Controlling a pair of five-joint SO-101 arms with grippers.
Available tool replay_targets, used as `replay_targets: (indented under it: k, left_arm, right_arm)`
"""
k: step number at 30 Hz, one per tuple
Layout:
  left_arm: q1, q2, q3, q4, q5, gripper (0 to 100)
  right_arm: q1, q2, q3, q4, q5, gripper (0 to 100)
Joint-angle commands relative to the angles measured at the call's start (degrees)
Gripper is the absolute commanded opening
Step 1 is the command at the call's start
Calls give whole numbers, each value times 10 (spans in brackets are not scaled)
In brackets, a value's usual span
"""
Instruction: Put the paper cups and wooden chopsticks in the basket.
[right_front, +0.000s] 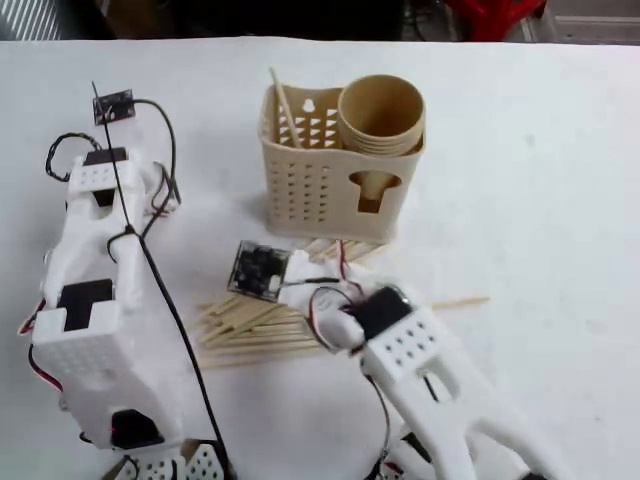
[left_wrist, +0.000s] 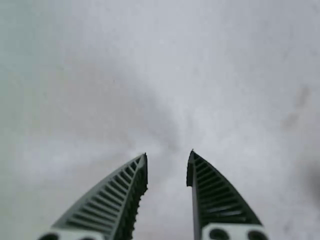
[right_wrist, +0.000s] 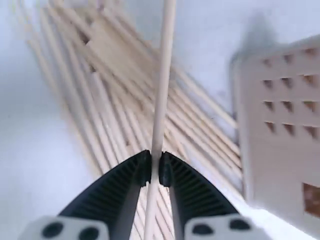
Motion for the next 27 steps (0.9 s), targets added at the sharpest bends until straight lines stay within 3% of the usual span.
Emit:
replay_targets:
  k: [1, 7, 14, 19, 27]
  left_arm:
    - [7, -17, -3, -11, 5, 151]
    - [7, -17, -3, -11, 5, 151]
    - [5, -17, -3, -8, 5, 151]
    - [5, -17, -3, -8, 5, 151]
    - [5, -17, -3, -10, 5, 151]
  right_arm:
    - [5, -115, -80, 29, -96, 16]
    - [6, -147, -226, 0, -220, 16]
    - [29, -47, -347, -181, -316, 17]
    - [82, 85, -390, -355, -310, 19]
    - [109, 213, -392, -431, -297, 17]
